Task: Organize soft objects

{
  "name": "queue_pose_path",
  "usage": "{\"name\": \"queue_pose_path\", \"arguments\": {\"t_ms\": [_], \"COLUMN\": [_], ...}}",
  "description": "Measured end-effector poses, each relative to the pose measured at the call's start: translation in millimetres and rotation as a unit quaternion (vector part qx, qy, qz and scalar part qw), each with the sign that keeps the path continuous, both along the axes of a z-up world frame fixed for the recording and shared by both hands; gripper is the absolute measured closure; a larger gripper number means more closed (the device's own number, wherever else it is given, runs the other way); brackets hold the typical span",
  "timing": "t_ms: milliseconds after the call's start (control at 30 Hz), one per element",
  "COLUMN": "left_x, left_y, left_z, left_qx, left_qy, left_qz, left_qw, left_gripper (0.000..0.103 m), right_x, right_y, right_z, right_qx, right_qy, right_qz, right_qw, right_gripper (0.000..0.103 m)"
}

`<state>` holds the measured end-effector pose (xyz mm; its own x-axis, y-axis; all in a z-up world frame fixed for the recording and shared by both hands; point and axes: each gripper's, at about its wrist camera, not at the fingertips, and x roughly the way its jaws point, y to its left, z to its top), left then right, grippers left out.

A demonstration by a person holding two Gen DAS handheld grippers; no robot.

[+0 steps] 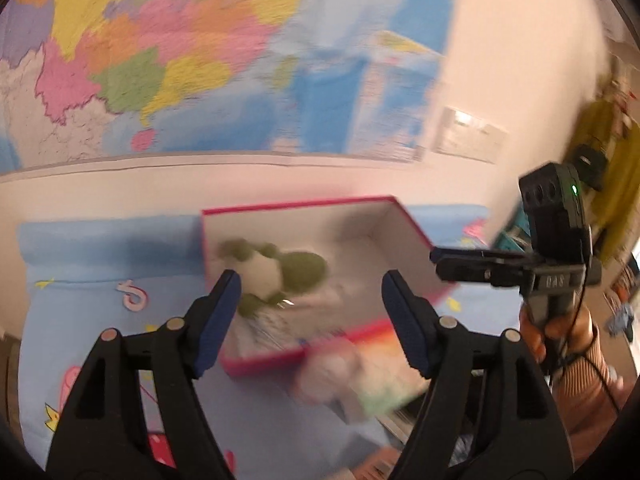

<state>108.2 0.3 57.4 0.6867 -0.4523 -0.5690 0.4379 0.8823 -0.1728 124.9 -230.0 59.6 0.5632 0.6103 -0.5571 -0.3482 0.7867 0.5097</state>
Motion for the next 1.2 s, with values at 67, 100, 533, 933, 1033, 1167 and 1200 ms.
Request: {"name": "queue_pose_path", "arguments": {"t_ms": [67,100,533,933,1033,1167,1200], "left_x": [-20,-27,-78,-83,-82,-79,-78], "left_y": [-9,-14,-78,-100,-100,-102,-103], "left_z": [-3,-5,-69,-104,-107,-114,-114], "left_qx": [0.005,0.006,0.032,0.038,0.034,0.032,0.031], "left_qy": [-0.004,-0.004,0.084,0.150,0.159,0.166,0.169], "left_qz": [-0.024,-0.033,-0.115,-0.137,-0.139,-0.140,-0.141], "left_qw": [0.9997,0.9994,0.9894,0.9785,0.9769,0.9756,0.9751], "left_gripper": [0.029,0.029,0.029,0.029,0.029,0.029,0.029], "right_x": [-22,-34,-112,-121,-123,-128,-129], "right_y": [-8,-13,-57,-40,-45,-53,-54], "right_z": [4,5,-65,-88,-89,-89,-90], "right_qx": [-0.004,-0.007,-0.017,0.002,0.005,0.010,0.010], "right_qy": [-0.010,-0.011,0.074,0.096,0.093,0.092,0.092], "right_qz": [0.004,0.005,-0.031,-0.005,-0.014,-0.024,-0.024], "right_qw": [1.000,1.000,0.997,0.995,0.996,0.995,0.995], "right_gripper": [0.030,0.029,0.029,0.029,0.029,0.029,0.029]}}
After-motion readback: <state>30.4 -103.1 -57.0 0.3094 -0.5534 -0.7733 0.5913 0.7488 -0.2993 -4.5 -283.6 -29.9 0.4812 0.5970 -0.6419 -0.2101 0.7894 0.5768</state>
